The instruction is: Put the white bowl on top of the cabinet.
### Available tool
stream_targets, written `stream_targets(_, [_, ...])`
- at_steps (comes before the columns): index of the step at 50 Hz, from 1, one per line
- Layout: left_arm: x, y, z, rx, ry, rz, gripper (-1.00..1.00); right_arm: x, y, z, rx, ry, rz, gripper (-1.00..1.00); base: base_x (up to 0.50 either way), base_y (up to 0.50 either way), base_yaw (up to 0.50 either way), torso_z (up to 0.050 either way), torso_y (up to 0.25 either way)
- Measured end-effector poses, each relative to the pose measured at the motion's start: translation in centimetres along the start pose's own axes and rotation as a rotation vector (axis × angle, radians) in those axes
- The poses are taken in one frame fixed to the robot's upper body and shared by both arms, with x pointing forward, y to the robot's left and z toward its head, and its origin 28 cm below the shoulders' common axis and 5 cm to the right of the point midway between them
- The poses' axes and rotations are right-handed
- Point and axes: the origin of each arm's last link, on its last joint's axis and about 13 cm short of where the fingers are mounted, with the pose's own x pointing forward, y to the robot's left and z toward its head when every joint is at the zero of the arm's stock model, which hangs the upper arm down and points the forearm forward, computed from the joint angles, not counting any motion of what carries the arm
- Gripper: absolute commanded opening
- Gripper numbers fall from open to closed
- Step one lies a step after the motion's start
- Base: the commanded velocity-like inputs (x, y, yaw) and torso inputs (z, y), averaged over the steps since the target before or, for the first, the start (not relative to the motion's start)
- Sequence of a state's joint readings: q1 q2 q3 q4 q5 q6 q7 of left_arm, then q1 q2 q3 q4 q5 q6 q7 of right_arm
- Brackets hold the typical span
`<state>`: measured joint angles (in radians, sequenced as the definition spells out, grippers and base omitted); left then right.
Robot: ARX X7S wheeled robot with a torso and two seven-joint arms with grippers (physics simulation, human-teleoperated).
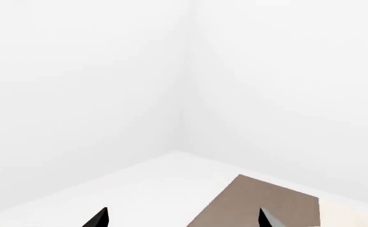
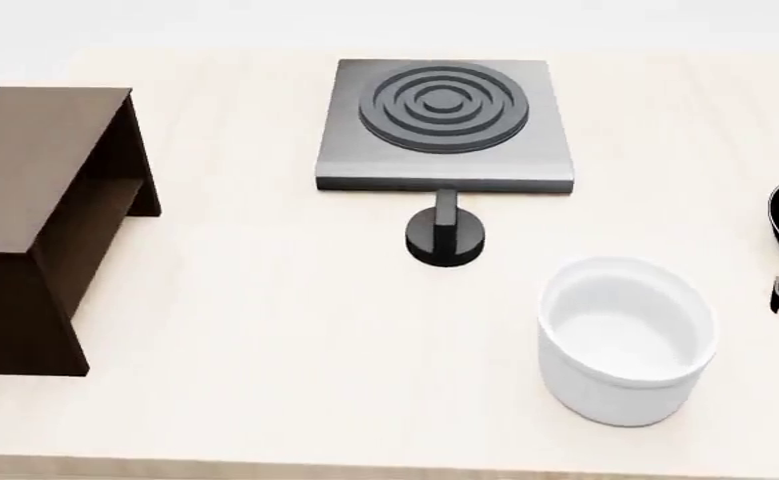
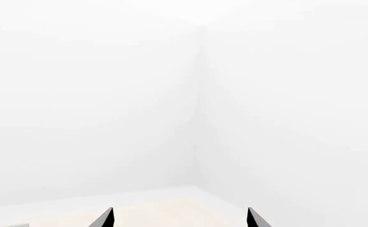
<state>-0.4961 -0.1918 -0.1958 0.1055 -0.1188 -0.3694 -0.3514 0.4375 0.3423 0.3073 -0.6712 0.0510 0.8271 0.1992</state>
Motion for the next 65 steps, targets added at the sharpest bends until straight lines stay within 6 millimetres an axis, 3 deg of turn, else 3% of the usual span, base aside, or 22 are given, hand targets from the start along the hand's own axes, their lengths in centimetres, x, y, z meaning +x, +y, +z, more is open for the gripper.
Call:
stream_targets(44, [-0.01,-0.09,-0.07,0.003,-0.003,-0.004,1.00,-0.02,0.19,-0.23,-0.024,0.005,0.010,1.00,0.00,0.33,0.00,0.000,0.000])
stream_targets(65, [-0.06,-0.12,-0.09,0.005,-0.004,-0.006,1.00,0.00,0.22,-0.33,-0.019,0.010,0.017,1.00,0.29,0.00,0.00,0.000,0.000])
